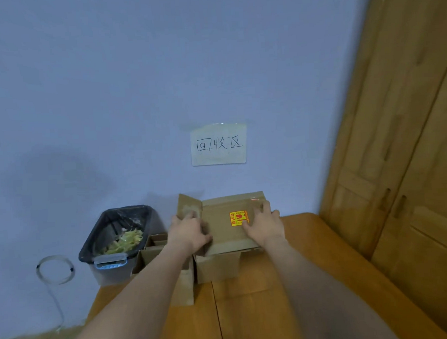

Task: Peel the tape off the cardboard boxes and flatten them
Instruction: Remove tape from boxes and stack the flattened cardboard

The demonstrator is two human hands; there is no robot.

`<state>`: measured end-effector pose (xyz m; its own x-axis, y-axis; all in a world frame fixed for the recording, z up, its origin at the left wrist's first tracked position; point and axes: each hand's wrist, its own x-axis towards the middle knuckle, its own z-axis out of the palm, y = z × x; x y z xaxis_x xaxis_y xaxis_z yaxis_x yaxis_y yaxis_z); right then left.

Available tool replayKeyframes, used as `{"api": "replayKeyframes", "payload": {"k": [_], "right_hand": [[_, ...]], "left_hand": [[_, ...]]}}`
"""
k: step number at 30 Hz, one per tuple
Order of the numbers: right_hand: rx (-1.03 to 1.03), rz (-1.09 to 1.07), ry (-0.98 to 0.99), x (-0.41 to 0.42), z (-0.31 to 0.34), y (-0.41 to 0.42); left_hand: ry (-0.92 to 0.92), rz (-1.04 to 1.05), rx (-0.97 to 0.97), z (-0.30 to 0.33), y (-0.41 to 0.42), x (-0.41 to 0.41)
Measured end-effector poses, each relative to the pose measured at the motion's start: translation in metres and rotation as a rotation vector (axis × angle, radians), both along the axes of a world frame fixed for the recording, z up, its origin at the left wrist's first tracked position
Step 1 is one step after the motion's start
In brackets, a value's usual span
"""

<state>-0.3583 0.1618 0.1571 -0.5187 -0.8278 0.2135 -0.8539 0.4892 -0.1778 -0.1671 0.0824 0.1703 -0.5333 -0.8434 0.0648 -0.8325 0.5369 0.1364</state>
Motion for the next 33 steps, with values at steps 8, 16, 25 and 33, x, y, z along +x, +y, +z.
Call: {"api": "replayKeyframes", "payload": {"k": [8, 16, 25, 33], "right_hand": [[-0.012, 0.025, 0.073, -0.091, 0.028, -0.011], [-0.049, 0.125, 0.047, -0.142, 0.024, -0.033], [0.004, 0.098, -0.034, -0.181, -0.002, -0.091], [0.01, 0.094, -0.049, -0.201, -0.001, -0.192]], "left_hand": [[-0.004, 0.025, -0.05, 0.018, 0.001, -0.099], [0.026, 0.049, -0.02, 0.008, -0.01, -0.156], [0.433, 0.108, 0.058, 0.006, -0.075, -0.177], [0.614, 0.185, 0.181, 0.006, -0.181, -0.188]]}}
